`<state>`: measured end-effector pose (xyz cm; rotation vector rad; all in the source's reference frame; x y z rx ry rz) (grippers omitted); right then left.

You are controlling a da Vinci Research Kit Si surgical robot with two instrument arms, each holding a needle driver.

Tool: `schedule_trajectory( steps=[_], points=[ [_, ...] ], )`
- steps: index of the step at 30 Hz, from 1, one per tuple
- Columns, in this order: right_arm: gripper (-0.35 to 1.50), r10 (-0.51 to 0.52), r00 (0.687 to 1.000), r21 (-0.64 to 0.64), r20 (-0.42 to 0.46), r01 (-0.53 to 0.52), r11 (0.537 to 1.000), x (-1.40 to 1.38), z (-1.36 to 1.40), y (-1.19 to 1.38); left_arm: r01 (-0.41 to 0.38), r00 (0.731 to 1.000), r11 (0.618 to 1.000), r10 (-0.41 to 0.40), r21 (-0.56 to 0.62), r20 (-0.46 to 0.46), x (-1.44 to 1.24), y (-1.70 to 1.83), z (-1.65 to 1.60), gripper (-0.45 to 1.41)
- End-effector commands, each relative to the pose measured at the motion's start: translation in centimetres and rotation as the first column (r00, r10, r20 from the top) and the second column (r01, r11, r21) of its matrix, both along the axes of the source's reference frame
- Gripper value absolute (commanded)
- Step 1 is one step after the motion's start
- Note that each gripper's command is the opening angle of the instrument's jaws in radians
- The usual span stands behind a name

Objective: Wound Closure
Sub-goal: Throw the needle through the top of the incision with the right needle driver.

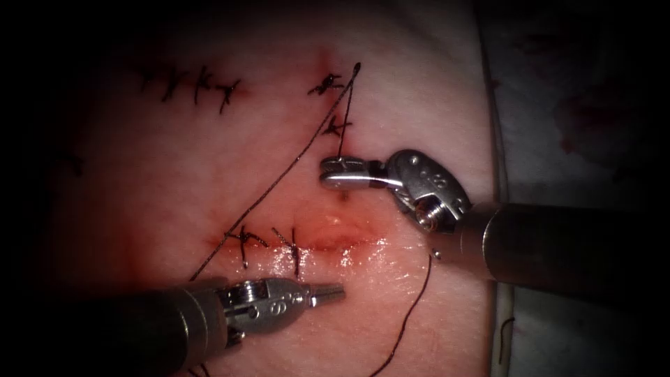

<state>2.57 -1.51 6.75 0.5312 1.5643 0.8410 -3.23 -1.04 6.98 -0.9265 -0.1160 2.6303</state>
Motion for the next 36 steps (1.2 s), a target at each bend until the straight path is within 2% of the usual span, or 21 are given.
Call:
schedule_trajectory(
  steps=[1, 2, 3, 4, 5, 7, 12, 18, 19, 20, 23, 27, 31, 36],
  points=[
    [-0.35, 0.011, 0.999, 0.004, 0.036, -0.011, 1.000, 0.11, 0.02, 0.01, 0.000, 1.000, 1.000, 0.000, 0.000, 0.002, -0.06, 0.00, 0.06, -0.37],
    [-0.35, 0.039, 0.996, -0.011, 0.081, -0.038, 0.999, 0.11, -0.01, -0.03, 0.000, 1.000, 1.000, 0.000, 0.000, 0.002, -0.05, -0.01, 0.06, -0.37],
    [0.17, 0.071, 0.990, -0.022, 0.125, -0.068, 0.997, 0.11, -0.04, -0.07, -0.005, 1.000, 1.000, 0.005, -0.003, 0.001, -0.05, -0.01, 0.05, -0.38],
    [0.84, 0.099, 0.981, -0.016, 0.166, -0.098, 0.995, 0.11, -0.07, -0.10, -0.005, 1.000, 1.000, 0.005, -0.003, 0.001, -0.05, -0.01, 0.05, -0.38],
    [1.33, 0.165, 0.943, -0.003, 0.289, -0.171, 0.985, 0.13, -0.16, -0.15, -0.005, 1.000, 1.000, 0.005, -0.003, 0.001, -0.04, -0.02, 0.04, -0.38],
    [1.45, 0.171, 0.906, 0.006, 0.387, -0.188, 0.982, 0.13, -0.27, -0.16, -0.005, 1.000, 1.000, 0.005, -0.003, 0.001, -0.04, -0.02, 0.04, -0.38],
    [1.33, 0.210, 0.845, -0.014, 0.492, -0.233, 0.972, 0.10, -0.56, -0.26, -0.010, 1.000, 1.000, 0.010, -0.006, 0.000, -0.04, -0.04, 0.03, -0.40],
    [1.30, 0.290, 0.746, -0.109, 0.599, -0.284, 0.953, 0.19, -0.91, -0.37, -0.009, 1.000, 1.000, 0.008, -0.008, -0.003, -0.05, -0.04, 0.04, -0.42],
    [1.20, 0.304, 0.703, -0.162, 0.643, -0.263, 0.951, 0.25, -0.98, -0.39, -0.008, 1.000, 1.000, 0.008, -0.009, -0.004, -0.05, -0.05, 0.04, -0.43],
    [1.16, 0.312, 0.685, -0.181, 0.659, -0.259, 0.949, 0.28, -1.00, -0.39, -0.008, 1.000, 1.000, 0.008, -0.009, -0.004, -0.05, -0.05, 0.04, -0.43],
    [1.09, 0.334, 0.642, -0.217, 0.691, -0.256, 0.942, 0.38, -0.99, -0.40, -0.007, 1.000, 1.000, 0.007, -0.010, -0.005, -0.06, -0.06, 0.04, -0.45],
    [1.09, 0.345, 0.610, -0.254, 0.714, -0.234, 0.939, 0.41, -0.91, -0.36, -0.008, 1.000, 1.000, 0.008, -0.010, -0.004, -0.05, -0.06, 0.04, -0.45],
    [1.20, 0.339, 0.581, -0.254, 0.740, -0.225, 0.940, 0.35, -0.81, -0.32, -0.009, 1.000, 1.000, 0.009, -0.010, -0.004, -0.04, -0.06, 0.04, -0.45],
    [1.23, 0.294, 0.539, -0.230, 0.789, -0.185, 0.956, 0.31, -0.58, -0.39, -0.008, 1.000, 1.000, 0.008, -0.011, -0.005, -0.05, -0.07, 0.05, -0.45]
  ],
)
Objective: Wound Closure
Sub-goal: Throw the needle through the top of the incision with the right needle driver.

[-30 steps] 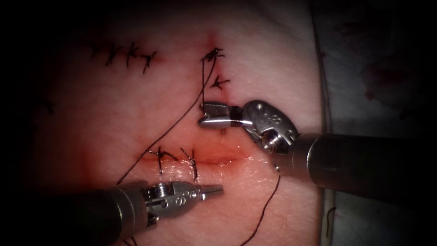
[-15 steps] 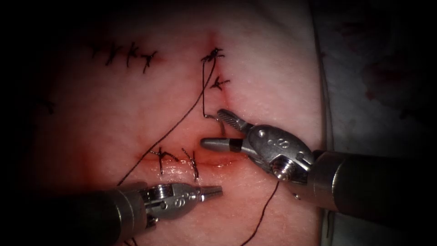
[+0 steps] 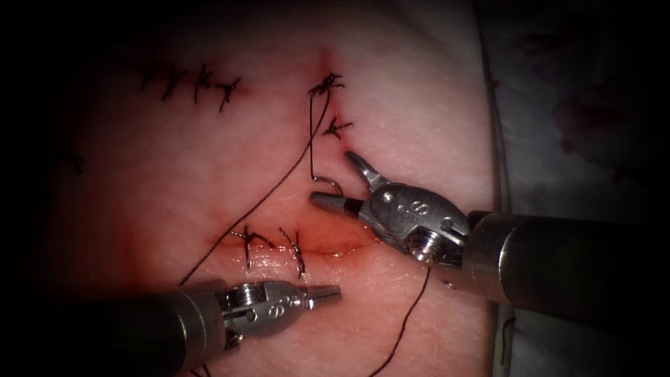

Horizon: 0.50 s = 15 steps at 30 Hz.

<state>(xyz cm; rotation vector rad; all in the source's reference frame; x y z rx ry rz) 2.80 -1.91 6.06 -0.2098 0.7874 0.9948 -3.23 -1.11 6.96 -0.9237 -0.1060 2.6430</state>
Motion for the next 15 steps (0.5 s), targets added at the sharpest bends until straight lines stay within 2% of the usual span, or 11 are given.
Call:
schedule_trajectory(
  steps=[1, 5, 6, 9, 11, 12, 14, 15],
  points=[
    [1.23, -0.002, 1.000, 0.028, -0.015, 0.002, 1.000, 0.07, 0.16, 0.00, 0.000, 1.000, 1.000, 0.000, -0.002, 0.000, -0.06, 0.00, 0.07, -0.45],
    [1.23, -0.026, 1.000, 0.058, 0.009, 0.026, 0.998, 0.05, 0.37, -0.06, 0.000, 1.000, 1.000, 0.000, -0.002, 0.000, -0.06, -0.01, 0.07, -0.45],
    [1.18, -0.025, 1.000, 0.056, 0.010, 0.024, 0.998, 0.04, 0.40, -0.07, 0.000, 1.000, 1.000, 0.000, -0.002, 0.000, -0.06, -0.01, 0.07, -0.45],
    [0.86, -0.023, 1.000, 0.060, 0.005, 0.023, 0.998, 0.04, 0.40, -0.07, 0.000, 1.000, 1.000, 0.000, -0.002, 0.000, -0.06, -0.01, 0.07, -0.45],
    [0.81, -0.025, 1.000, 0.069, -0.001, 0.025, 0.997, 0.05, 0.36, -0.05, 0.000, 1.000, 1.000, 0.000, -0.002, 0.000, -0.06, -0.01, 0.07, -0.45],
    [0.66, -0.023, 1.000, 0.069, -0.010, 0.023, 0.997, 0.06, 0.33, -0.04, 0.000, 1.000, 1.000, 0.000, -0.002, 0.000, -0.06, -0.01, 0.07, -0.45],
    [0.24, -0.029, 0.999, 0.076, -0.027, 0.031, 0.997, 0.07, 0.29, -0.03, 0.000, 1.000, 1.000, 0.000, -0.002, 0.000, -0.06, -0.01, 0.07, -0.45],
    [-0.13, -0.032, 0.999, 0.078, -0.036, 0.035, 0.996, 0.09, 0.27, -0.02, 0.000, 1.000, 1.000, 0.000, -0.002, 0.000, -0.06, -0.01, 0.07, -0.45]
  ],
)
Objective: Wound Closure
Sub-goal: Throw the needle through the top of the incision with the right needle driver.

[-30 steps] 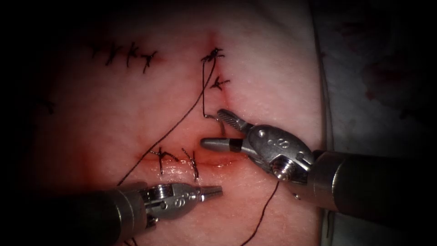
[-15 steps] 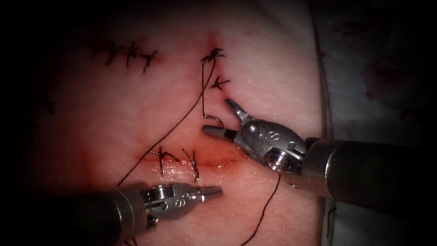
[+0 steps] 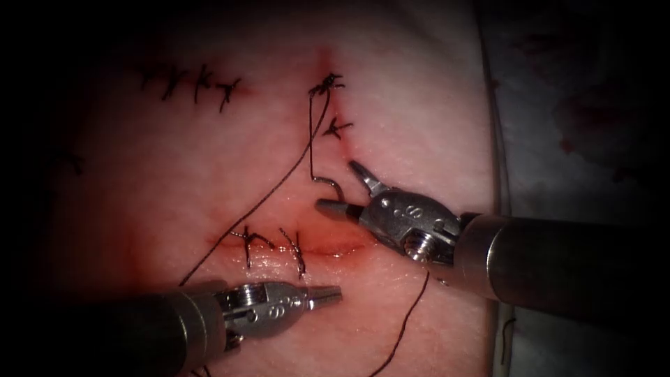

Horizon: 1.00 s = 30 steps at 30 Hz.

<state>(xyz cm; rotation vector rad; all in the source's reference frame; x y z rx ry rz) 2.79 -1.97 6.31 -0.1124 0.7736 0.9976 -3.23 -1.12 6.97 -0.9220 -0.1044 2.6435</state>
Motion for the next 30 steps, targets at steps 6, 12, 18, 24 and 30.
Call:
schedule_trajectory(
  steps=[6, 12, 18, 24, 30],
  points=[
    [0.35, 0.004, 1.000, 0.002, -0.009, -0.004, 1.000, 0.19, 0.00, 0.06, -0.005, 1.000, 1.000, 0.005, -0.004, 0.001, -0.06, 0.00, 0.05, -0.45],
    [-0.07, -0.002, 1.000, -0.003, -0.006, 0.002, 1.000, 0.21, 0.02, 0.04, -0.006, 1.000, 1.000, 0.006, -0.004, 0.001, -0.04, 0.00, 0.05, -0.45],
    [-0.35, -0.052, 0.998, 0.035, 0.021, 0.052, 0.998, 0.22, 0.04, 0.00, -0.006, 1.000, 1.000, 0.006, -0.004, 0.002, -0.04, 0.00, 0.05, -0.45],
    [-0.35, -0.185, 0.983, -0.005, 0.006, 0.185, 0.983, 0.20, 0.02, 0.00, 0.009, 1.000, 1.000, -0.009, -0.010, -0.003, -0.06, 0.10, 0.00, -0.35],
    [-0.35, -0.427, 0.889, -0.212, -0.164, 0.391, 0.896, 0.02, 0.01, 0.13, 0.021, 1.000, 0.999, -0.020, -0.037, 0.005, -0.13, 0.12, -0.02, -0.37]
  ],
)
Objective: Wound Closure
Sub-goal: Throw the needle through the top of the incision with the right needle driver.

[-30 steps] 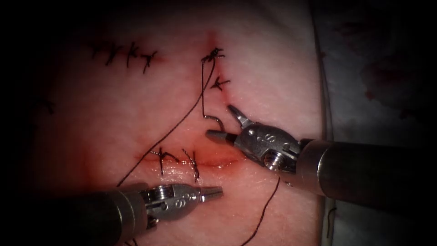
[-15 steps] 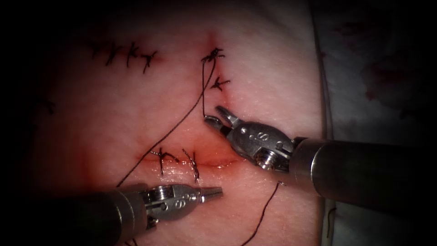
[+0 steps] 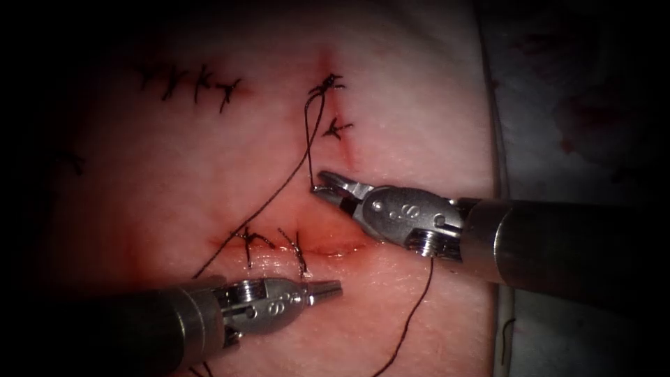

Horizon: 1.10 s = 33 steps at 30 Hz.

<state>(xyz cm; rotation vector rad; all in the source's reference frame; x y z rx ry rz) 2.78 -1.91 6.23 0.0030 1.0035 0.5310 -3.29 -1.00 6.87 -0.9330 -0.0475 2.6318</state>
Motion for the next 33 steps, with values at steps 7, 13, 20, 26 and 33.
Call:
schedule_trajectory(
  steps=[7, 13, 20, 26, 33],
  points=[
    [-0.35, 0.029, 0.931, 0.112, -0.363, 0.013, 0.994, -0.21, 0.18, 0.45, -0.003, 1.000, 1.000, 0.003, -0.003, 0.001, -0.04, 0.01, 0.11, -0.38],
    [-0.35, 0.148, 0.895, 0.294, -0.421, -0.019, 0.955, -0.21, 0.40, 0.37, -0.005, 1.000, 1.000, 0.005, -0.005, 0.002, -0.02, 0.01, 0.13, -0.42],
    [-0.35, 0.221, 0.874, 0.412, -0.433, -0.027, 0.911, -0.19, 0.60, 0.20, -0.004, 1.000, 1.000, 0.004, -0.004, 0.001, -0.02, 0.01, 0.13, -0.40],
    [-0.35, 0.306, 0.851, 0.493, -0.426, -0.065, 0.868, -0.20, 0.61, 0.25, -0.003, 1.000, 1.000, 0.003, -0.007, -0.002, -0.03, 0.00, 0.16, -0.45],
    [-0.35, 0.359, 0.847, 0.543, -0.393, -0.101, 0.833, -0.21, 0.61, 0.33, -0.037, 0.999, 0.999, 0.036, -0.010, -0.031, -0.01, -0.28, 0.48, -0.45]
  ],
)
